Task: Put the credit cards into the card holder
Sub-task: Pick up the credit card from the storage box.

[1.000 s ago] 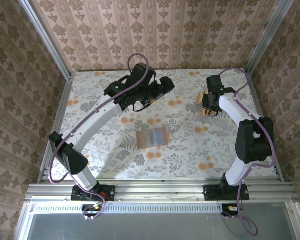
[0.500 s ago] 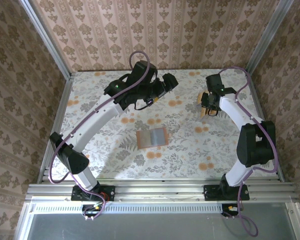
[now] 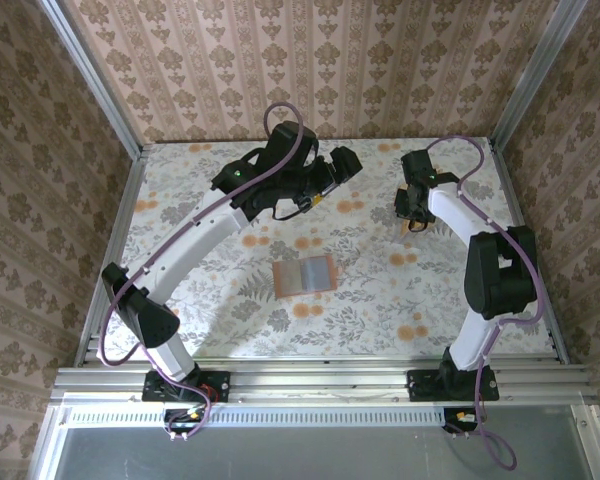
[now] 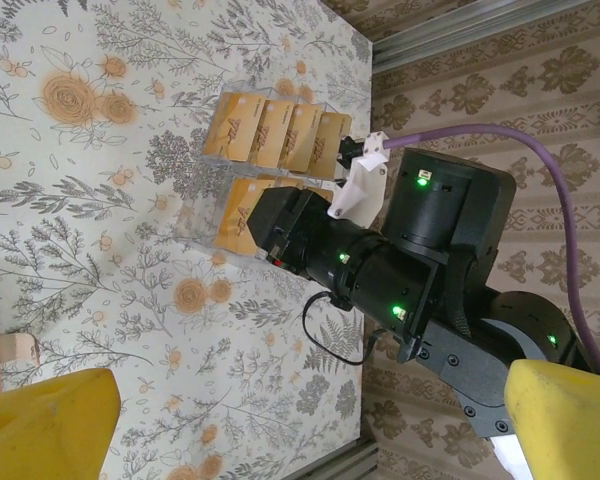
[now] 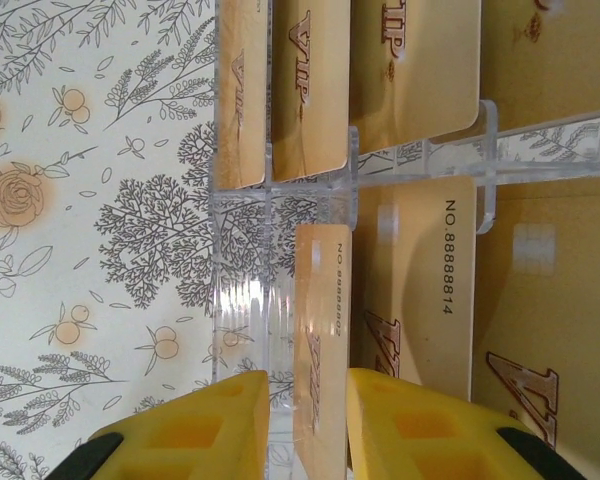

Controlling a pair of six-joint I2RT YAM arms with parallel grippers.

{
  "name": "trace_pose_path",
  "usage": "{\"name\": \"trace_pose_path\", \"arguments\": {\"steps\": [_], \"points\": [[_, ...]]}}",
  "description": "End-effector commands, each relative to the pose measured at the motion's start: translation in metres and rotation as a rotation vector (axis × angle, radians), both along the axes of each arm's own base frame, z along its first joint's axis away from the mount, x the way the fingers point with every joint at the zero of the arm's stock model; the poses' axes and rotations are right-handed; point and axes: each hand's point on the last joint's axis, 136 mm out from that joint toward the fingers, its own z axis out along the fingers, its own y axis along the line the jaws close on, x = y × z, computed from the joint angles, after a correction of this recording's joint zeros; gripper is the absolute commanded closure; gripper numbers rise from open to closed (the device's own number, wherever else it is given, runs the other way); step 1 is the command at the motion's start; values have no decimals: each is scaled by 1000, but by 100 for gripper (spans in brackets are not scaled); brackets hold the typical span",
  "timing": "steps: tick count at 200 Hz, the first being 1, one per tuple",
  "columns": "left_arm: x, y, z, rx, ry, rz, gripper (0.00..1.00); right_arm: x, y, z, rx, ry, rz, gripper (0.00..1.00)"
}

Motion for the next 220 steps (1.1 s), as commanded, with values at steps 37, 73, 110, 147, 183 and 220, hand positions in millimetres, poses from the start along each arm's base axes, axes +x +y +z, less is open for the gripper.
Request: {"name": "trace_pose_path", "arguments": {"steps": [37,73,110,147,183,220], "points": [[-2,-4,16,-64,-5,-9,0,0,-7,-8,-103,65,-10,72],[1,0,24,-92,-18,-4,0,1,-7,-13,-135,94,-8,73],[0,8,22,-86,-19,14,0,1,-9,-13,-161,100,-27,73],[2,7,17,-93,-9,9,0,3,-5,-19,-174,126,-16,74],[5,15,-1,-59,20,25,0,3,-1,-13,-178,114,-8,74],[7,23,-28,-1,48,28,0,3,5,11,-156,54,7,74]]}}
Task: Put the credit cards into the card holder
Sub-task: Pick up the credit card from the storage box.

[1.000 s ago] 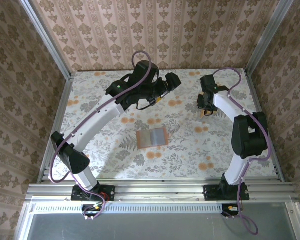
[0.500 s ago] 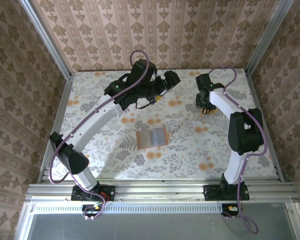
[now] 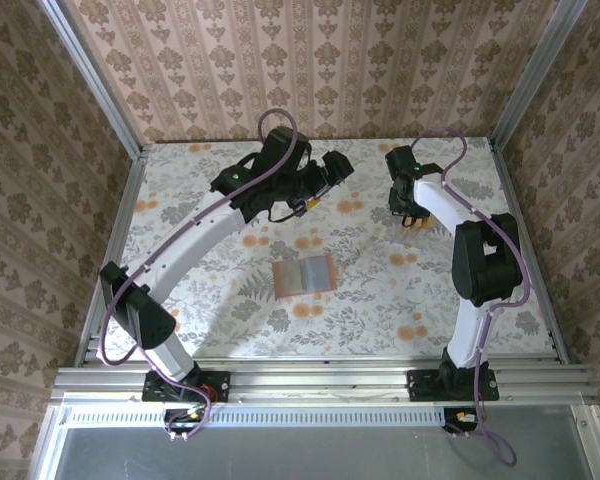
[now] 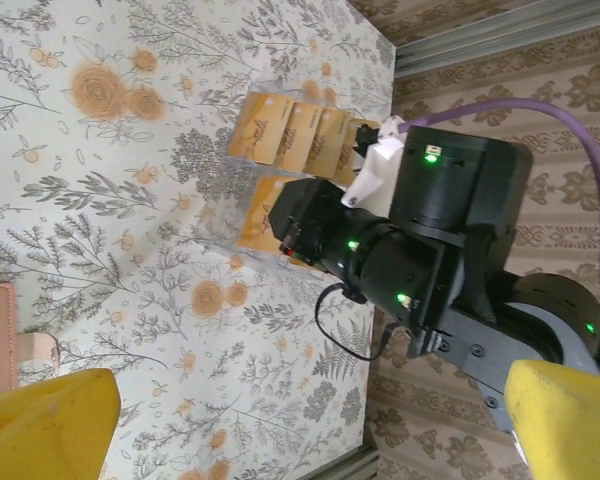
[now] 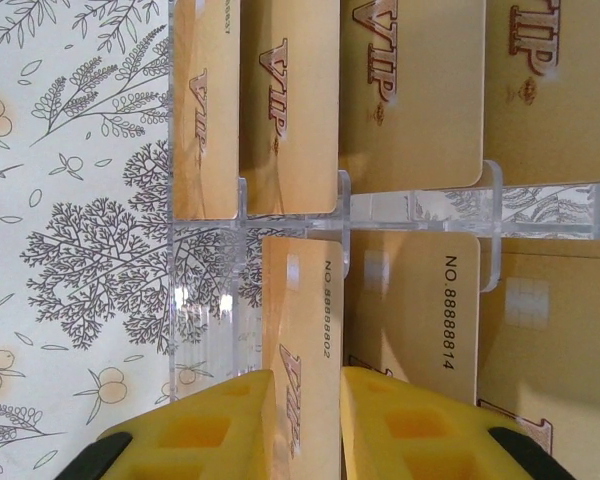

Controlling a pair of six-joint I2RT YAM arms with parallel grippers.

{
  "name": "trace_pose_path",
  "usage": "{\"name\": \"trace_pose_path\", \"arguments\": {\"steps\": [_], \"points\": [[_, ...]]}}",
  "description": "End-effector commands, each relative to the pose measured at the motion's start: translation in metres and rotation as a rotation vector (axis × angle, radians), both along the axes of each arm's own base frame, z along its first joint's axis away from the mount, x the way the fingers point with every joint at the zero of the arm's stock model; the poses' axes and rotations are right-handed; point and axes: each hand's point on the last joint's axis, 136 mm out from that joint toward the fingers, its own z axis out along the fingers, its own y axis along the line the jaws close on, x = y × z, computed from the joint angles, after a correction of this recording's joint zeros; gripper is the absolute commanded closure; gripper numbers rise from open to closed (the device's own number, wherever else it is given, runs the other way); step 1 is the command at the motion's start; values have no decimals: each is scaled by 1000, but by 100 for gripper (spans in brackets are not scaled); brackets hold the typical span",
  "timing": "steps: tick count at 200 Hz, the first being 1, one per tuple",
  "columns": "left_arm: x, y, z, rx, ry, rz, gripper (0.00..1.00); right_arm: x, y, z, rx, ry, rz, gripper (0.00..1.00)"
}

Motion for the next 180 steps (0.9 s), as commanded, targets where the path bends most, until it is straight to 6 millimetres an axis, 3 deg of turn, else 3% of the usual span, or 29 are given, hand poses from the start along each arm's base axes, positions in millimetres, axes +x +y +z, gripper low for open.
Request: {"name": "trace_pose_path", "arguments": {"steps": [1,46,102,148,180], "points": [[-3,11,1,-1,-6,-1,0,-8,7,16,11,-10,13,74],[6,27,-31,36,-11,19,0,-12,5,30,6,-36,17,74],[16,64,-68,142,-18,65,0,-20,-5,6,-32,26,1,74],[18,90,-80,244,-52,89,0,-25,-15,-4,-58,52,-22,74],[17,95,-84,260,-47,83,0,-27,-16,-13,-48,69,-25,75]]}}
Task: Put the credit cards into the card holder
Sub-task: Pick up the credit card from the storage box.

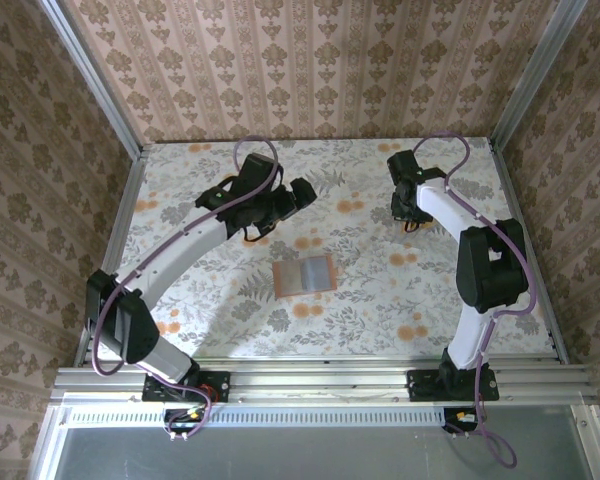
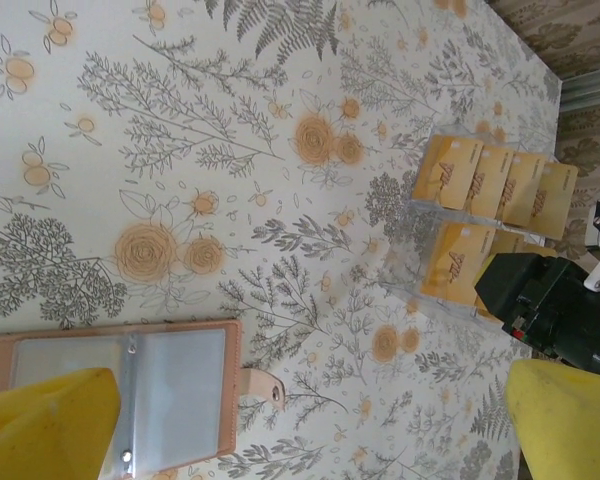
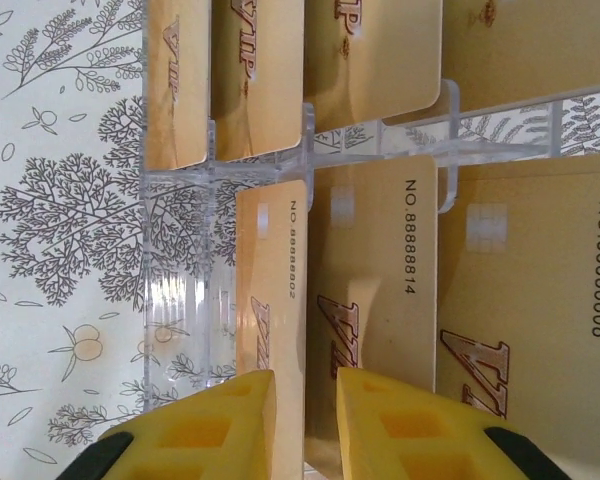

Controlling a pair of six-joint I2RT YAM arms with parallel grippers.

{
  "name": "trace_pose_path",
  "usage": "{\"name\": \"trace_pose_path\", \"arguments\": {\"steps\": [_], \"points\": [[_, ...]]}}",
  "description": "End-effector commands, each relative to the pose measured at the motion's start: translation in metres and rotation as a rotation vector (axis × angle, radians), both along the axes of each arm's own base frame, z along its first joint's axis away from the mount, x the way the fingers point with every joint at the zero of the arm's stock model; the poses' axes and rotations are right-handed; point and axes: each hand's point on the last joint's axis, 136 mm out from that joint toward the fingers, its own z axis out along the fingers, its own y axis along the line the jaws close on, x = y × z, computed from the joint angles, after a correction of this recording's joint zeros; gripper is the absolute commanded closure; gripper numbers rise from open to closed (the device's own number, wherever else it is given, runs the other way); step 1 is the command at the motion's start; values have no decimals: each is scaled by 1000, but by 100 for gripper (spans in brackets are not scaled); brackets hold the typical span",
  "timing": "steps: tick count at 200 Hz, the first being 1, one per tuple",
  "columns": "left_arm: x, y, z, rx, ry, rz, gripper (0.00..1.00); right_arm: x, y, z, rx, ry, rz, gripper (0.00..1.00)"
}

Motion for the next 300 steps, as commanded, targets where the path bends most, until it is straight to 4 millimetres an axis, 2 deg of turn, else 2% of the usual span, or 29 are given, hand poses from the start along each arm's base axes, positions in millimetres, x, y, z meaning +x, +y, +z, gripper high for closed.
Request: {"name": "trace_pose_path", "arguments": {"steps": [1,39,91,165,211,271,300], "points": [[-2,12,0,44,-26,-8,0,-8,-9,-15,-35,53,-18,75],[-3,13,-4,52,-19,-15,0,-5,-3,-23,-4,66,-10,78],[-4,13,-6,52,-10,-17,0,-3,0,-22,6,63,-3,82],[-5,12,-7,45,-3,-20,0,-3,4,-28,31,70,1,83],[-7,11,-8,43,2,-22,0,-4,3,-30,33,73,-2,88],[-7,13,-12,64,-6,-36,0,-1,4,-13,66,39,6,100],[-7,19,-19,107,-30,-60,0,0,8,5,93,3,19,100]]}}
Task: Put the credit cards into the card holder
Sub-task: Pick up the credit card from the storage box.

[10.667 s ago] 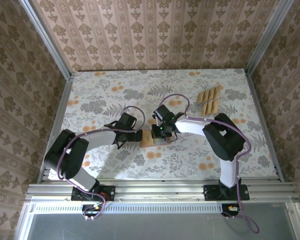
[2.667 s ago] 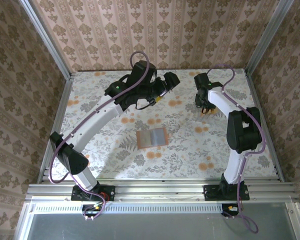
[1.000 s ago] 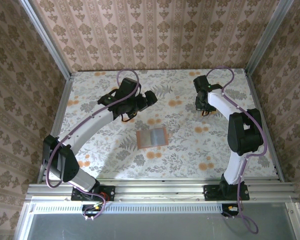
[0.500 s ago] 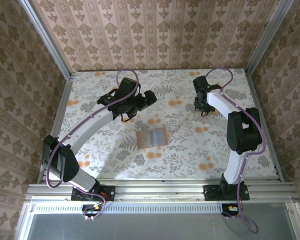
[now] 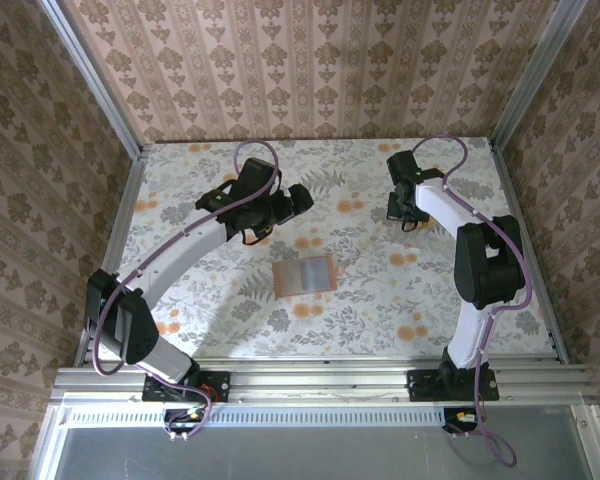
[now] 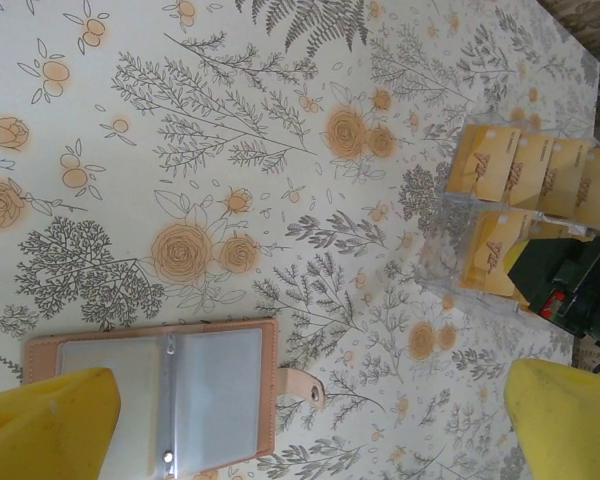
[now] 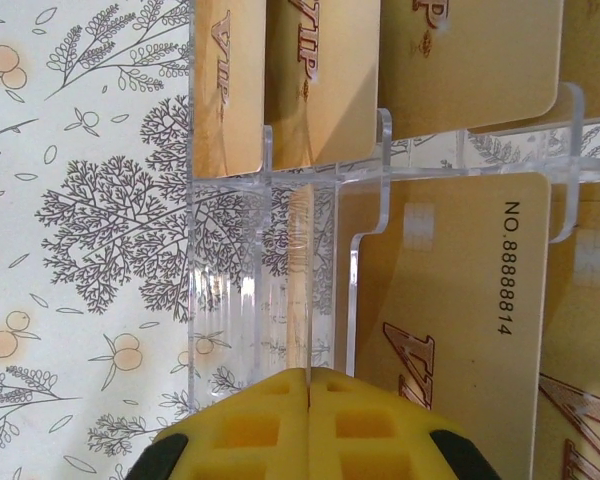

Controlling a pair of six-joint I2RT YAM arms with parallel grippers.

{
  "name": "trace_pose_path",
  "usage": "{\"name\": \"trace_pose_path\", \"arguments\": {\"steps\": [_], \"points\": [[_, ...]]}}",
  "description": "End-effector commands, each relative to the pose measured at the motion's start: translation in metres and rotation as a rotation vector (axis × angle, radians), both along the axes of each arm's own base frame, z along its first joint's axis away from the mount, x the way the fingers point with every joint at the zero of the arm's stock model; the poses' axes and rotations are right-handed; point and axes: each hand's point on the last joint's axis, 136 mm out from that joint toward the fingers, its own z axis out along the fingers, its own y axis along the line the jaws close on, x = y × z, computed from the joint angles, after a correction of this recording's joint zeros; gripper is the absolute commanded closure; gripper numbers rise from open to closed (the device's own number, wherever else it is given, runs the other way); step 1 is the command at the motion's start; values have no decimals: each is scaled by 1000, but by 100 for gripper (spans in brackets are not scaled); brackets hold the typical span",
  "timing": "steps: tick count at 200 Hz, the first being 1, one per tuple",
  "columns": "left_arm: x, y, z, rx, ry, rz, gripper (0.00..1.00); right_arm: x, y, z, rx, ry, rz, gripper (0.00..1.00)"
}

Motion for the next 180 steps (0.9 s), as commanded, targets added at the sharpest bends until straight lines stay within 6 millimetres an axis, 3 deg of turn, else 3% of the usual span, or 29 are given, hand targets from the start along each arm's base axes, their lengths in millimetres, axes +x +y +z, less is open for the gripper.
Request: {"name": "trace_pose_path", "arguments": {"steps": [1,87,118,151,180], "points": [[-4,10,-1,51,-35,-37,0,-8,-2,18,19,0,4,100],[-7,45,-43,226,-114,-108,0,-8,24,69,185,-122,70,100],[-13,56,-64,292,-99,-148,0,-14,62,86,377,-188,168,100],[-23,64,-83,347,-89,-195,0,-27,123,100,666,-270,307,100],[-30,72,-99,366,-94,-197,0,-49,168,82,829,-264,402,100]]}}
